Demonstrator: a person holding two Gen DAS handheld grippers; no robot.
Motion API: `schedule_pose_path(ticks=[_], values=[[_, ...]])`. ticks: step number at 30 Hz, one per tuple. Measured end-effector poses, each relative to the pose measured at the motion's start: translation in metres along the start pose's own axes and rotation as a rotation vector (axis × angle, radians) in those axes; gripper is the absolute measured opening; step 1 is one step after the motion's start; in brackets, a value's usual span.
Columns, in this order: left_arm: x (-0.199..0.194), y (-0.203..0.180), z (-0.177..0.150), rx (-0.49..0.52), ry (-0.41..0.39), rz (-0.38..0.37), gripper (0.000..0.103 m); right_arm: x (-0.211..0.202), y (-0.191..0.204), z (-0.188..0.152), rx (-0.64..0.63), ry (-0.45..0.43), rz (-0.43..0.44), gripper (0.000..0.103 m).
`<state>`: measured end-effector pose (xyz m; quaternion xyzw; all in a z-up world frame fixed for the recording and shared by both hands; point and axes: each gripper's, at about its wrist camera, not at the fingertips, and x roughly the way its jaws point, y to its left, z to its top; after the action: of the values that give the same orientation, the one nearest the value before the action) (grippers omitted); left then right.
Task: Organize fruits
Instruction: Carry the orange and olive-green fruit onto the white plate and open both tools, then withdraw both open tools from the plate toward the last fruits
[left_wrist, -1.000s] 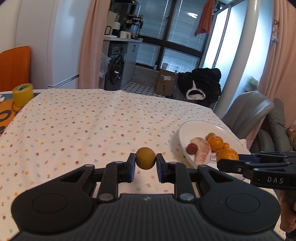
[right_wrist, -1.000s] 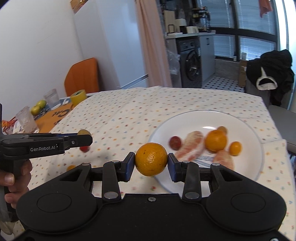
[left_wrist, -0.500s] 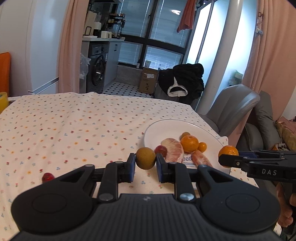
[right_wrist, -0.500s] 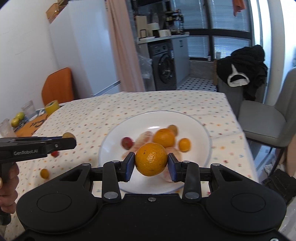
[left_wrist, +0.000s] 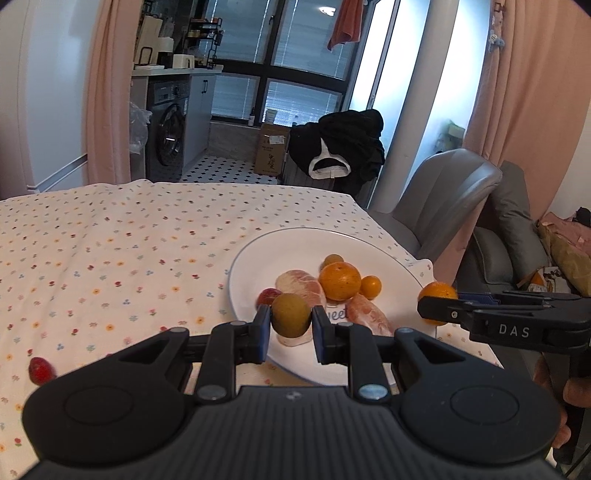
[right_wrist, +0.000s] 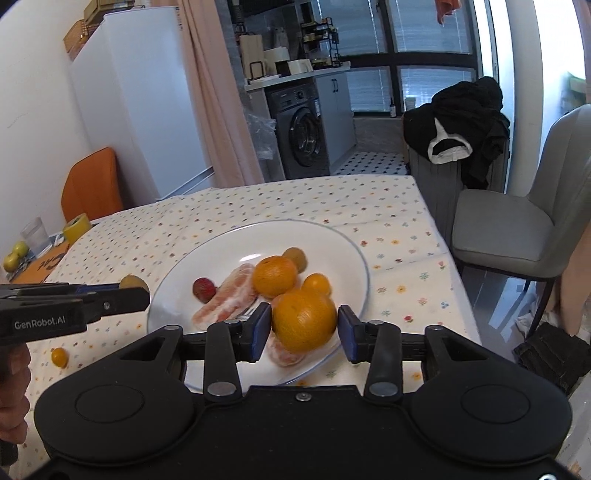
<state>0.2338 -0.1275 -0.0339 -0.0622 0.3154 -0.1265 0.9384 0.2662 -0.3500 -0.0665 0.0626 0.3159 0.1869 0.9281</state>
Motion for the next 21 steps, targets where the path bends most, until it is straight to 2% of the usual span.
schedule_pose_path(ticks=[6,21], values=[[0.010,-0.009,-0.001,0.017,0.021,-0.013,0.022,-0.005,-0.009,0.001,0.024,-0.017,0.003,0.044],[-0.004,0.008,0.002,-0.015,0.008,0.076,0.030,-0.007,0.001,-0.001,0.018,-0.022,0.040,0.056]])
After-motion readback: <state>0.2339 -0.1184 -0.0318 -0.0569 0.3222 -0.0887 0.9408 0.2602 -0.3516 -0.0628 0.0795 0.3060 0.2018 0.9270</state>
